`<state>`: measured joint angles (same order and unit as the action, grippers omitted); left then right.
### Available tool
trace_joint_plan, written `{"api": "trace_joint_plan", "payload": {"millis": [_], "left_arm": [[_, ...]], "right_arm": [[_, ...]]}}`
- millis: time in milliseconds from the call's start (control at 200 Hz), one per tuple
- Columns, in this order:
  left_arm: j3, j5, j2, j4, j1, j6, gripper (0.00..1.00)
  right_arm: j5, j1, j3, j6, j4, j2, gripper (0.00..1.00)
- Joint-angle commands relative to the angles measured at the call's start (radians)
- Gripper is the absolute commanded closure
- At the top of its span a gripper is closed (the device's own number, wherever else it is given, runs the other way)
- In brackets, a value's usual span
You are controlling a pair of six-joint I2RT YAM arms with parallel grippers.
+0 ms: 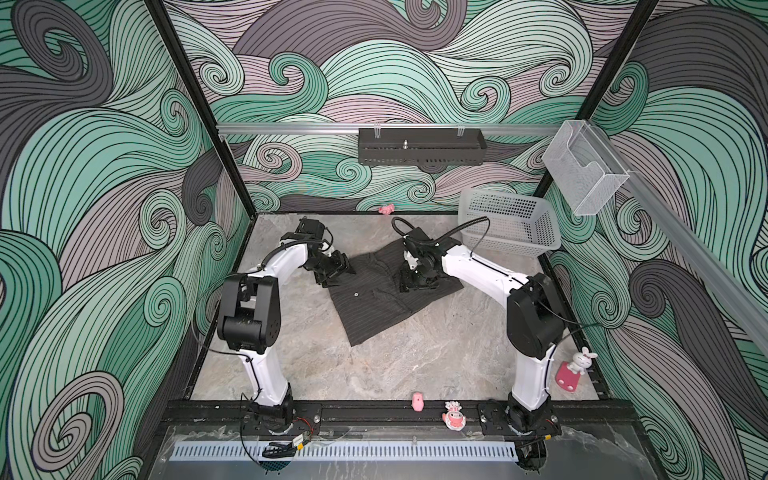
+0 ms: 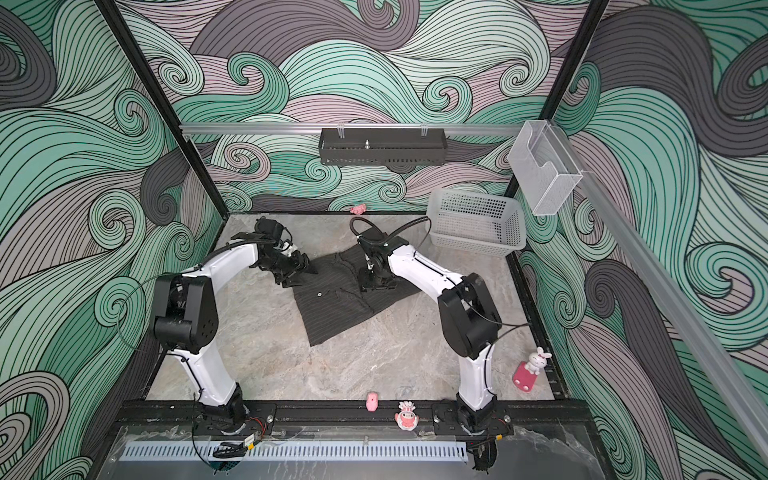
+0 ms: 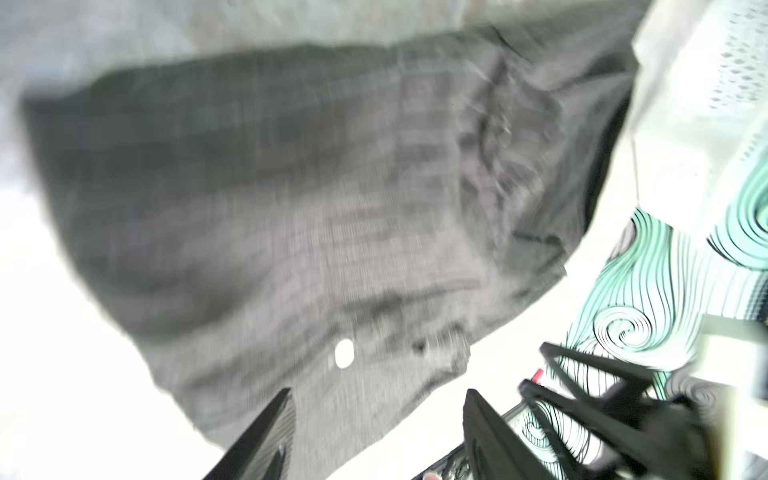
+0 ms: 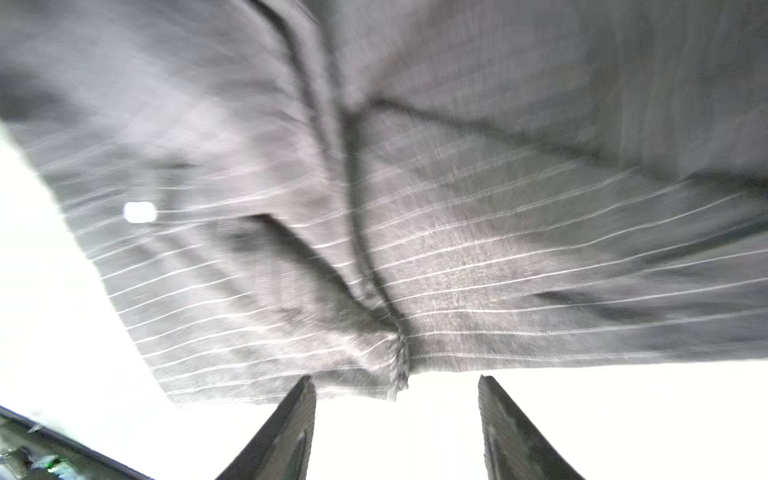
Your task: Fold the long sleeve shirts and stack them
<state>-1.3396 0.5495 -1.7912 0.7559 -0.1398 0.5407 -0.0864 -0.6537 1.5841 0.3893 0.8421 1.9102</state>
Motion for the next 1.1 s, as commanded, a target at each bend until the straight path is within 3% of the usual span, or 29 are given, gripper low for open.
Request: {"api": "trace_joint_plan", "payload": {"millis": [0, 300, 475, 730, 971, 1096], "left_arm": [[0.084, 0.022, 0.057, -0.005, 0.001, 0.012, 0.33], [0.204, 0.085, 0.172, -0.028, 0.091, 0.032, 0.33], [0.224, 0.091, 0.212, 0.000, 0.132, 0.006, 0.33], [0.245, 0.102, 0.213, -0.004, 0.144, 0.000, 0.33], [0.249, 0.102, 0.202, -0.014, 0.144, 0.000, 0.34], [0.255, 0.121, 0.192, -0.049, 0.140, 0.026, 0.35]], "right_arm": [[0.139, -0.081, 0.054, -0.098, 0.038, 0.037, 0.33], [0.345, -0.232, 0.306, -0.234, 0.129, 0.308, 0.27], [0.431, -0.239, 0.395, -0.246, 0.142, 0.410, 0.26], [0.570, -0.201, 0.450, -0.270, 0.140, 0.425, 0.27], [0.499, -0.106, 0.447, -0.249, 0.140, 0.384, 0.29], [0.349, -0.074, 0.432, -0.235, 0.141, 0.347, 0.35]]}}
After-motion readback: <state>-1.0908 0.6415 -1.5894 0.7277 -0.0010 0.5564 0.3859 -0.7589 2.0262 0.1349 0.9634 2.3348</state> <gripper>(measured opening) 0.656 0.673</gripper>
